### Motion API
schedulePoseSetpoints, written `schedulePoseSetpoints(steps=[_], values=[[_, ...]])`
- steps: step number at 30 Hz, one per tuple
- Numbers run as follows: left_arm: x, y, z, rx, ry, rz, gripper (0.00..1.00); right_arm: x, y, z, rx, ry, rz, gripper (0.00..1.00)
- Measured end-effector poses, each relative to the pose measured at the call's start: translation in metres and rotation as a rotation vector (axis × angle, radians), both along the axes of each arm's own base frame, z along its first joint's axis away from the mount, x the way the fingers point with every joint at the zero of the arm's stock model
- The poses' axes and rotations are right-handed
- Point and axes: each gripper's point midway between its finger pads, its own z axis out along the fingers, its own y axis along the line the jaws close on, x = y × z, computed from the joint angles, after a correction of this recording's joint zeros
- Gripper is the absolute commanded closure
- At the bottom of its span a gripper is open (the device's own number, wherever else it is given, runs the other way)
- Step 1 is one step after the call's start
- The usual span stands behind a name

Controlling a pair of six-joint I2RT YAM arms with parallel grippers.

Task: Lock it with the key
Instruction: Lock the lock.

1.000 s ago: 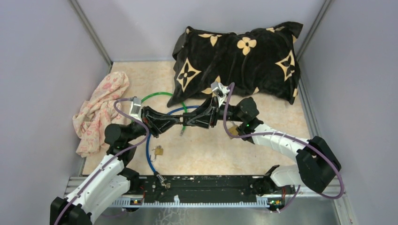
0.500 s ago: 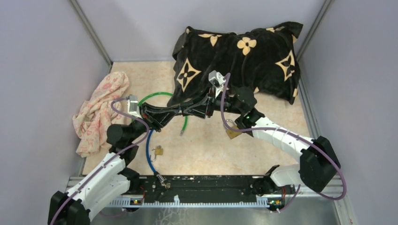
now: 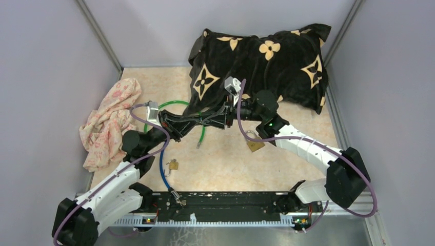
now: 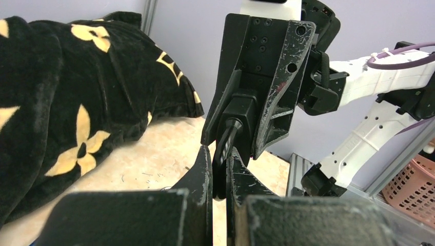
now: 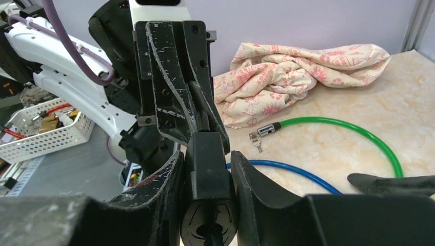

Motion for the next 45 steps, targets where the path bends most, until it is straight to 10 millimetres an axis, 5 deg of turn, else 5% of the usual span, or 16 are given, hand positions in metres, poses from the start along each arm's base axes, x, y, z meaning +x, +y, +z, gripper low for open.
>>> schedulePoseSetpoints(steps=[28,29,30,31,32,36,39,41,45], values=[[-0.024,-0.035,0.054,-0.084,-0.227,-0.138,1.0,-0.019,-0.025,0.057,0.068,-0.206,0.072,1.0],[-0.025,-0.036,0.054,-0.085,-0.229,-0.143,1.0,-0.02,-0.027,0.057,0.063,-0.207,0.069,0.93],[-0.026,-0.037,0.054,-0.084,-0.232,-0.147,1.0,-0.022,-0.029,0.058,0.059,-0.204,0.069,0.7],[-0.028,-0.038,0.054,-0.082,-0.239,-0.149,1.0,-0.023,-0.031,0.057,0.053,-0.201,0.067,0.23],[-0.031,-0.039,0.053,-0.071,-0.241,-0.153,1.0,-0.024,-0.033,0.057,0.047,-0.198,0.072,0.04],[-0.033,-0.04,0.038,0.006,-0.22,-0.166,1.0,-0.03,-0.043,0.032,-0.022,-0.109,0.093,0.02],[-0.028,-0.033,0.0,0.114,-0.1,-0.191,1.0,-0.026,-0.055,-0.002,-0.106,-0.002,0.084,0.02],[-0.03,-0.024,-0.029,0.167,-0.01,-0.203,1.0,-0.027,-0.066,-0.018,-0.147,0.045,0.069,0.08],[-0.036,-0.007,-0.05,0.193,0.053,-0.187,1.0,-0.029,-0.082,-0.032,-0.188,0.076,0.045,0.24]])
